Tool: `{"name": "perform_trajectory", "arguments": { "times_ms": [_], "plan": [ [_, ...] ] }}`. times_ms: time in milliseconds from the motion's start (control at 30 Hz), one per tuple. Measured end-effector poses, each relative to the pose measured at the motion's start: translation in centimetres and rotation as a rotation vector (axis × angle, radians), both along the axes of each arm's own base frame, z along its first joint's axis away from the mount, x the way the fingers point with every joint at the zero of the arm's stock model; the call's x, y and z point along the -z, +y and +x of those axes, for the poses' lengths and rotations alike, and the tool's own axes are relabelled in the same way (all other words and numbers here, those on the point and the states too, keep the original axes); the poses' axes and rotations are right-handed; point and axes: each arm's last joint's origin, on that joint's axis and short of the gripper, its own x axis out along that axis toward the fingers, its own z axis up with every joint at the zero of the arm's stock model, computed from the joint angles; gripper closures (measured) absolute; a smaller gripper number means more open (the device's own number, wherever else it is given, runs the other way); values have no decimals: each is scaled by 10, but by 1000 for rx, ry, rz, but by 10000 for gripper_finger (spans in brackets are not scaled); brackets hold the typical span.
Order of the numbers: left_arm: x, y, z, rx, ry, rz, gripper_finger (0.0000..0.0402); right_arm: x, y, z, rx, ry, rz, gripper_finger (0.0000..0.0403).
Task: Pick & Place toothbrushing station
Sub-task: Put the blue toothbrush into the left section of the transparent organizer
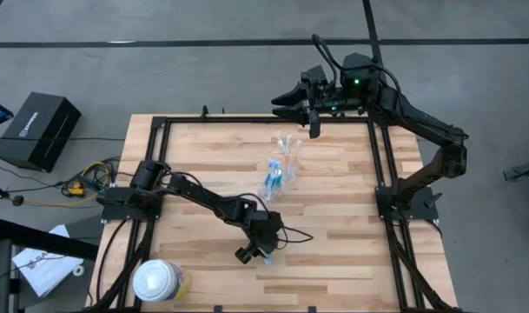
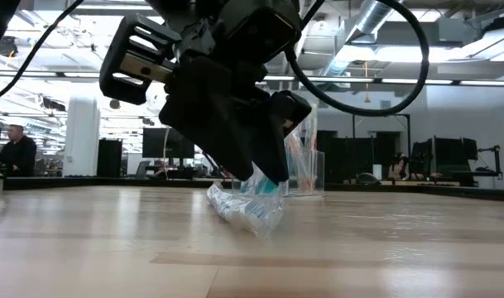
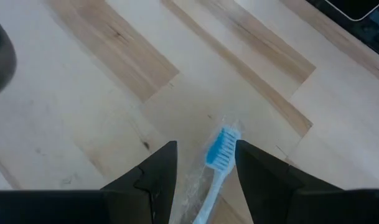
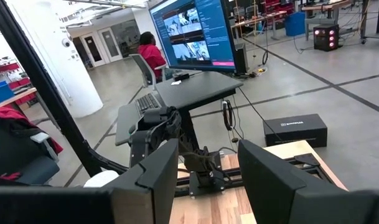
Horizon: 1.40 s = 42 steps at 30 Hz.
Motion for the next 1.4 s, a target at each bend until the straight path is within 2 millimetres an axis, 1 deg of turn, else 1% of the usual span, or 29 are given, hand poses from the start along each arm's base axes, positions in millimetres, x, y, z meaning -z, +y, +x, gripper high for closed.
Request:
{"name": "perform_trajectory", "arguments": {
  "times_ms": [133, 200, 300, 433, 600, 700, 867, 900, 967, 1133, 1200, 1267, 1333, 1400],
  "plan": [
    [5, 0, 1, 2, 9, 2, 245, 0, 0, 0, 0, -2, -1, 244],
    [11, -1, 3, 2, 3, 0, 245, 0, 0, 0, 0, -2, -1, 244],
    [26, -2, 3, -1, 45, 3, 245, 0, 0, 0, 0, -4, -1, 244],
    [36, -2, 6, -4, 76, -25, 245, 0, 0, 0, 0, -3, -1, 244],
    [41, -2, 5, -14, 102, -46, 252, 0, 0, 0, 0, -3, -1, 244],
    [42, -1, 6, -26, 108, -50, 285, 0, 0, 0, 0, -3, -1, 244],
    [42, 0, 6, -47, 112, -59, 379, 0, 0, 0, 0, -2, 2, 244],
    [40, 0, 6, -47, 110, -64, 388, 0, 0, 0, 0, -2, 1, 244],
    [40, 1, 7, -54, 110, -73, 390, 0, 0, 0, 0, -2, 1, 244],
    [31, 8, 10, -140, 106, -131, 389, 0, 0, 0, 0, -2, 2, 244],
    [21, 15, 13, -197, 89, -175, 395, 0, 0, 0, 0, -3, 2, 244],
    [-1, 24, 18, -247, 15, -235, 396, 0, 0, 0, 0, -5, 1, 244],
    [-25, 36, 22, -301, -56, -292, 395, -1, 0, 0, 0, -8, 0, 244],
    [-44, 48, 24, -354, -118, -346, 396, -1, 0, 0, 0, -9, -1, 244]
  ]
}}
